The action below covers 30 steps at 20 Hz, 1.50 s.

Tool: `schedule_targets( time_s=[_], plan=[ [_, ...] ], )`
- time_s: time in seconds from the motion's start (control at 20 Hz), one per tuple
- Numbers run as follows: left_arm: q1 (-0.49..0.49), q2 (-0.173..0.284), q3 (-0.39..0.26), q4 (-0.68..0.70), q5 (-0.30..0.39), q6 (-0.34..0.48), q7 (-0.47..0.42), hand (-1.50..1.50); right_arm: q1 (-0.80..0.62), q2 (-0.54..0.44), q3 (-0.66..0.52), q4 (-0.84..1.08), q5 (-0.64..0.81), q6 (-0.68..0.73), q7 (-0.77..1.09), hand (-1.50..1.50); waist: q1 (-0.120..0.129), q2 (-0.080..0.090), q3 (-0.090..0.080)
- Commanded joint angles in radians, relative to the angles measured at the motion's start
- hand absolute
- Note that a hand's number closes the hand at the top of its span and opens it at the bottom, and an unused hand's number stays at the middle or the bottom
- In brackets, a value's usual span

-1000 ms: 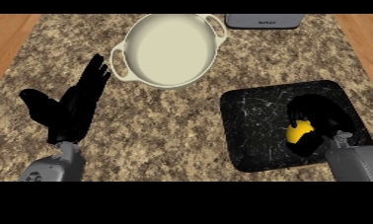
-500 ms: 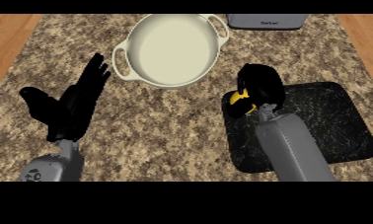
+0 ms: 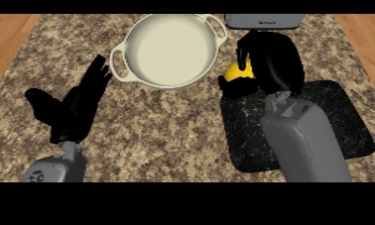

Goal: Pick the lemon from the tray and place it in the pot

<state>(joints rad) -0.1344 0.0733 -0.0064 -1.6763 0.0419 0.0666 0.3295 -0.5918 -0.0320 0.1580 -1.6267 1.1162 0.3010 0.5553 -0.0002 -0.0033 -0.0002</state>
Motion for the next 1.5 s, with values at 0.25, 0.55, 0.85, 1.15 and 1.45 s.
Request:
schedule_targets(
  time_s=[0.25,0.55,0.85,1.15,1.45],
  plan=[
    [-0.034,0.03,0.028,-0.016,0.013,-0.012,0.048,0.0,-0.229,0.031,-0.03,-0.098,-0.093,0.003,-0.019,1.5,0.008,0.003,0.0],
    [0.034,0.013,0.012,-0.068,0.042,-0.038,0.033,0.0,-0.514,0.032,-0.058,0.209,-0.159,-0.053,0.097,1.5,0.023,0.005,-0.001],
    [0.035,-0.006,-0.018,-0.02,0.001,-0.032,-0.021,0.0,-0.569,0.032,-0.05,0.46,-0.2,-0.231,0.067,1.5,0.024,0.009,-0.001],
    [0.004,-0.003,-0.002,-0.018,0.031,-0.047,0.0,0.0,-0.693,0.032,-0.044,0.754,-0.239,-0.363,0.047,1.5,0.039,0.012,-0.001],
    [-0.011,0.02,0.023,-0.001,0.023,-0.05,-0.005,0.0,-0.75,0.032,-0.051,0.986,-0.245,-0.375,-0.12,1.5,0.042,0.015,-0.001]
  ],
)
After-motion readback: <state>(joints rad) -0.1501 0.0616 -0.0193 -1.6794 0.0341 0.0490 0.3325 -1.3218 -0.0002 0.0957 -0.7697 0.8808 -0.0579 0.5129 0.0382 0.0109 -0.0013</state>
